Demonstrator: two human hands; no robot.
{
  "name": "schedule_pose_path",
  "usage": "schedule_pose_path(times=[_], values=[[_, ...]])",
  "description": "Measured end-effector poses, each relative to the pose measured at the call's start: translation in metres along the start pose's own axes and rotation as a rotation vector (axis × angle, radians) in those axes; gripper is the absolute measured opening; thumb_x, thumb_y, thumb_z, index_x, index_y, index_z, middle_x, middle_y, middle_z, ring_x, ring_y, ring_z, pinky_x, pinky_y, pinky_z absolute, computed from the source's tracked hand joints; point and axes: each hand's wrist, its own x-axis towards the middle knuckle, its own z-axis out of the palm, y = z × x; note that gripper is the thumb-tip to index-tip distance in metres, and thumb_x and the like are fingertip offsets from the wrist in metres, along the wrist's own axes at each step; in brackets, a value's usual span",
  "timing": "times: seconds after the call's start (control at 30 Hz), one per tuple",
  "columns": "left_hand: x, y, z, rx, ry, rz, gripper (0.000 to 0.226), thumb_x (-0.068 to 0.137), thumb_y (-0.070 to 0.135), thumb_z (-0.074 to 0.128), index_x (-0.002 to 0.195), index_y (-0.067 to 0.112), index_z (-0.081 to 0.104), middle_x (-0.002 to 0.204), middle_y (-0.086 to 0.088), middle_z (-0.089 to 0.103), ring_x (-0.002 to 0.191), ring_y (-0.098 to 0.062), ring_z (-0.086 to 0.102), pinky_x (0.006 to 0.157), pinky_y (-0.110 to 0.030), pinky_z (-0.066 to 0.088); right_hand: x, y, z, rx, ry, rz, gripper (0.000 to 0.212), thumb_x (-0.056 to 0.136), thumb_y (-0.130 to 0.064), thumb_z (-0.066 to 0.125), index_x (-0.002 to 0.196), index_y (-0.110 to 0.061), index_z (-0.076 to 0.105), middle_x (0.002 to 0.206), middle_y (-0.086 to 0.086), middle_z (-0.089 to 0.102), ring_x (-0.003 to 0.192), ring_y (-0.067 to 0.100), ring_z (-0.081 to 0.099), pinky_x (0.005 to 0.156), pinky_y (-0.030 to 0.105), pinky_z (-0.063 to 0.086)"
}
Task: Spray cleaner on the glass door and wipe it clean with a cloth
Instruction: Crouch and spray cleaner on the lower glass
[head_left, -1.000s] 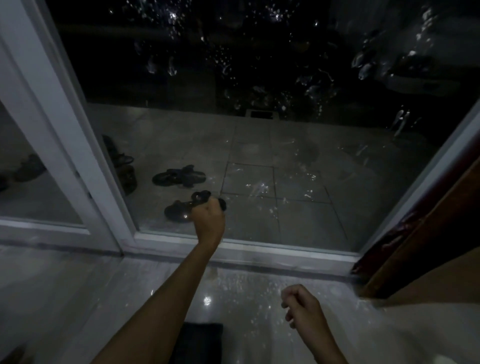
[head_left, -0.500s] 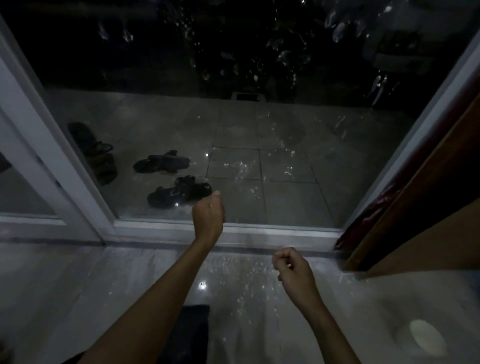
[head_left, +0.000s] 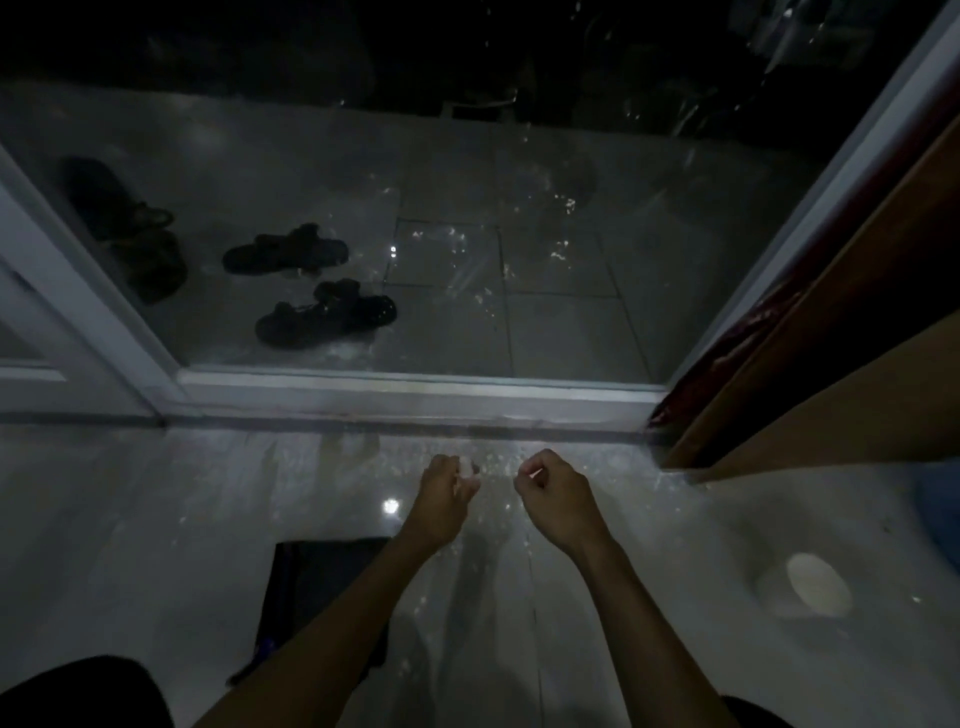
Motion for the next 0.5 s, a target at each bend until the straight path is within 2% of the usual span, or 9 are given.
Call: schedule_pose_path(times=[0.07, 0.17, 0.23, 0.3, 0.4, 0.5], values=[[-0.007, -0.012, 0.007, 0.031, 0.020, 0.040, 0.034, 0.097, 0.038, 0.044, 0.088, 0.012, 0.064, 0.087, 0.002, 0.055, 0.079, 0.003, 0.054, 0.069, -0.004, 0.039, 0.000, 0.004, 0.002, -0.030, -0.018, 0.024, 0.004, 0.093, -0.023, 0.058, 0.090, -0.021, 0.056, 0.075, -0.008, 0.057, 0.068, 0.009, 0.054, 0.057, 0.021, 0.039], [-0.008, -0.021, 0.014, 0.091, -0.029, -0.011, 0.015, 0.093, 0.020, 0.058, 0.097, 0.010, 0.067, 0.099, -0.002, 0.055, 0.081, 0.001, 0.053, 0.067, 0.000, 0.041, 0.000, 0.010, 0.002, -0.074, -0.022, 0.041, 0.005, 0.091, -0.024, 0.058, 0.087, -0.022, 0.057, 0.074, -0.009, 0.056, 0.072, 0.013, 0.057, 0.062, 0.024, 0.042], [-0.006, -0.027, 0.019, 0.119, -0.057, -0.039, 0.014, 0.087, 0.013, 0.066, 0.101, 0.009, 0.068, 0.104, -0.004, 0.055, 0.088, -0.009, 0.056, 0.071, -0.002, 0.040, 0.001, 0.013, 0.003, -0.082, -0.018, 0.049, 0.006, 0.091, -0.024, 0.058, 0.085, -0.023, 0.057, 0.074, -0.010, 0.058, 0.075, 0.015, 0.058, 0.067, 0.025, 0.044], [-0.006, -0.031, 0.025, 0.159, -0.093, -0.040, 0.019, 0.084, 0.010, 0.068, 0.103, 0.009, 0.069, 0.108, -0.007, 0.057, 0.097, -0.016, 0.057, 0.080, -0.011, 0.041, 0.002, 0.016, 0.003, -0.075, -0.019, 0.049, 0.006, 0.091, -0.023, 0.058, 0.085, -0.022, 0.057, 0.073, -0.009, 0.058, 0.071, 0.012, 0.057, 0.064, 0.024, 0.043], [-0.008, -0.036, 0.032, 0.193, -0.107, -0.046, 0.022, 0.086, 0.012, 0.067, 0.108, 0.010, 0.067, 0.110, -0.007, 0.056, 0.097, -0.011, 0.052, 0.084, -0.014, 0.037, 0.002, 0.020, 0.004, -0.091, -0.026, 0.044, 0.005, 0.092, -0.023, 0.058, 0.088, -0.021, 0.057, 0.074, -0.010, 0.057, 0.069, 0.008, 0.054, 0.059, 0.021, 0.040], [-0.007, -0.040, 0.036, 0.208, -0.096, 0.004, 0.023, 0.087, 0.011, 0.065, 0.111, 0.009, 0.066, 0.110, -0.009, 0.058, 0.101, -0.017, 0.055, 0.084, -0.015, 0.036, 0.002, 0.020, 0.008, -0.102, -0.052, 0.041, 0.005, 0.093, -0.023, 0.058, 0.091, -0.019, 0.057, 0.075, -0.008, 0.057, 0.069, 0.010, 0.055, 0.061, 0.023, 0.044]])
